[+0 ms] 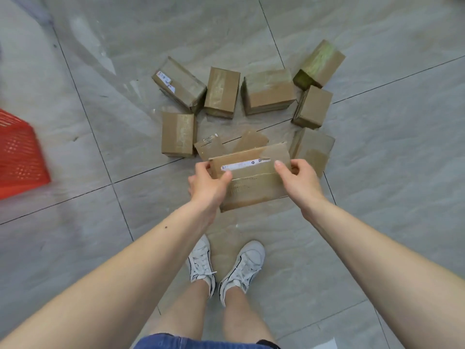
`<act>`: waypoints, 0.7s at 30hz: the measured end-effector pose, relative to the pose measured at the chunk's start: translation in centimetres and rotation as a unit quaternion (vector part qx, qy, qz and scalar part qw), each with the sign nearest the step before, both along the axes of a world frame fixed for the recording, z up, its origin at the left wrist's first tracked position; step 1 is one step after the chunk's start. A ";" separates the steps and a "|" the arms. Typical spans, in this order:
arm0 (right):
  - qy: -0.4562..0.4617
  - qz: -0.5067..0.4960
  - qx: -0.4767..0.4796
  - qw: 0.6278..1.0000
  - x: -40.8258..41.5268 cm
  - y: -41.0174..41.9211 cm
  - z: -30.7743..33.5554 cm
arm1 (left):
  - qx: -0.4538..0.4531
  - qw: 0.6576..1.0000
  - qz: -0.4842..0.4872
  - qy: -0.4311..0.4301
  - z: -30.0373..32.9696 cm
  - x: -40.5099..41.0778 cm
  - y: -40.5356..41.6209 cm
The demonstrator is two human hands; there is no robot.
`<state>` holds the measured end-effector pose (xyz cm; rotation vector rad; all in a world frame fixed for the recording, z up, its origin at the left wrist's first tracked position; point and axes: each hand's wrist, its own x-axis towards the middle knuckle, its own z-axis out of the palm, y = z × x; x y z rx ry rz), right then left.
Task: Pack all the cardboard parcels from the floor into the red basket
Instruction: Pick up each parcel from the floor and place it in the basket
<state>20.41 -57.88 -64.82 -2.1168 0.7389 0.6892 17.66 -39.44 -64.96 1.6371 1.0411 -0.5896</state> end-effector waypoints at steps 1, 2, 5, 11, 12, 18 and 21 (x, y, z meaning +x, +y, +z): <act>-0.012 0.017 -0.003 1.000 0.2 0.9 1.7 | -0.005 1.000 0.012 -0.011 1.8 -0.2 0.8; -0.019 0.035 -0.008 0.999 0.3 1.8 3.4 | -0.015 0.999 0.028 -0.025 3.4 -0.3 1.6; -0.040 0.080 -0.011 0.996 1.1 4.6 7.9 | -0.048 0.994 0.078 -0.063 8.2 -0.7 4.1; -0.086 0.162 0.001 0.983 2.9 11.6 14.3 | -0.050 0.980 0.150 -0.120 15.5 -1.3 9.4; -0.090 0.176 0.002 0.980 3.1 12.9 15.2 | -0.043 0.977 0.164 -0.127 16.3 -1.5 10.5; -0.101 0.254 0.013 0.962 2.5 21.6 18.9 | -0.010 0.960 0.235 -0.155 19.5 -4.4 17.9; -0.105 0.285 0.024 0.952 0.9 26.8 19.9 | 0.006 0.951 0.266 -0.160 20.4 -7.0 22.4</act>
